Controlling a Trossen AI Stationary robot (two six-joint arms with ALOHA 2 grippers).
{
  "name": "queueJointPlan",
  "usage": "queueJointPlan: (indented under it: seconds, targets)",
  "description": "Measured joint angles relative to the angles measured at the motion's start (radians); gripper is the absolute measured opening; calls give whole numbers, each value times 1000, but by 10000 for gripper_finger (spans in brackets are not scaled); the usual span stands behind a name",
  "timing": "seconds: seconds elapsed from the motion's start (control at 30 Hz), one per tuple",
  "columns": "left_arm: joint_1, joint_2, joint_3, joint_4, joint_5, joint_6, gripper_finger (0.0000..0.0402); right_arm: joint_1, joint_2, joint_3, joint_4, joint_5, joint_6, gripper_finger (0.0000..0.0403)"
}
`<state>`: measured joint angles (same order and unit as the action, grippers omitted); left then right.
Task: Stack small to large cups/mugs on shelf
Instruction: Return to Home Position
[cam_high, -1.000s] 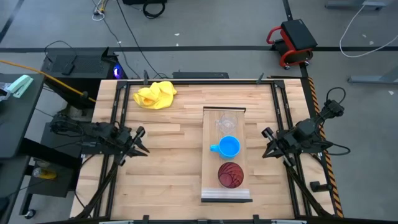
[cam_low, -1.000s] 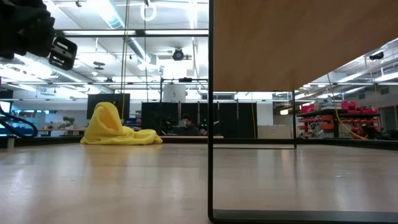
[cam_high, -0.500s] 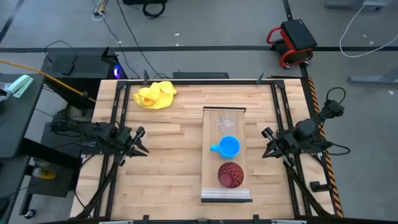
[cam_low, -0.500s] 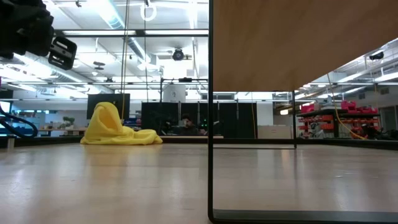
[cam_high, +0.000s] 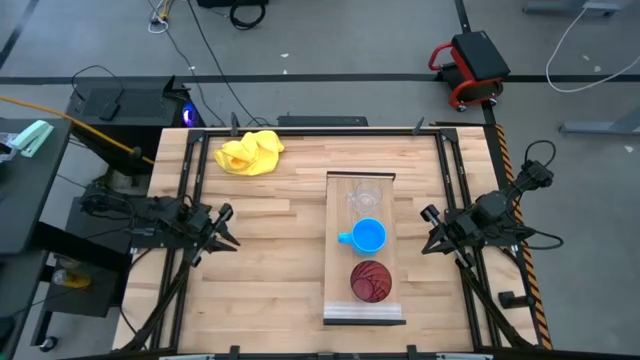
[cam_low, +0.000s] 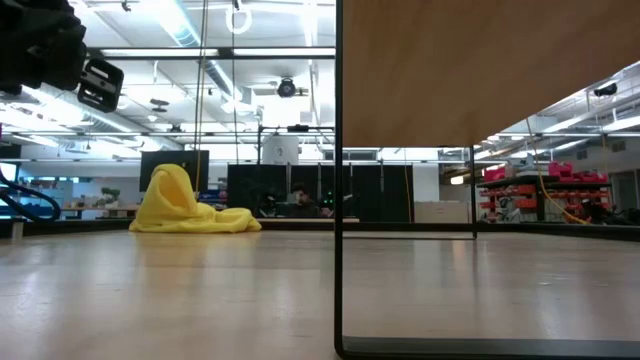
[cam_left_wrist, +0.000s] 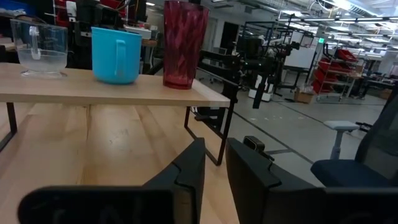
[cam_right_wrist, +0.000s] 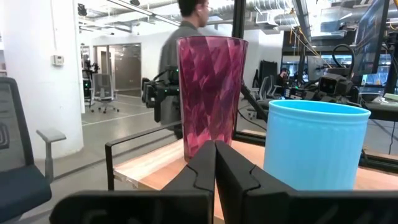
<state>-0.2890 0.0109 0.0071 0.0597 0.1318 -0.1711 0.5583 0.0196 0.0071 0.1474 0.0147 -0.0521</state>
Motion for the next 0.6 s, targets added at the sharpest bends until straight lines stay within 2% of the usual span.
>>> queueJointPlan:
  seconds: [0.27,0.6]
  targets:
    - [0,0,0,0,0,0,80,0,0,0,0,0,0,16]
    - [0,0,0,0,0,0,71,0,0,0,0,0,0,16]
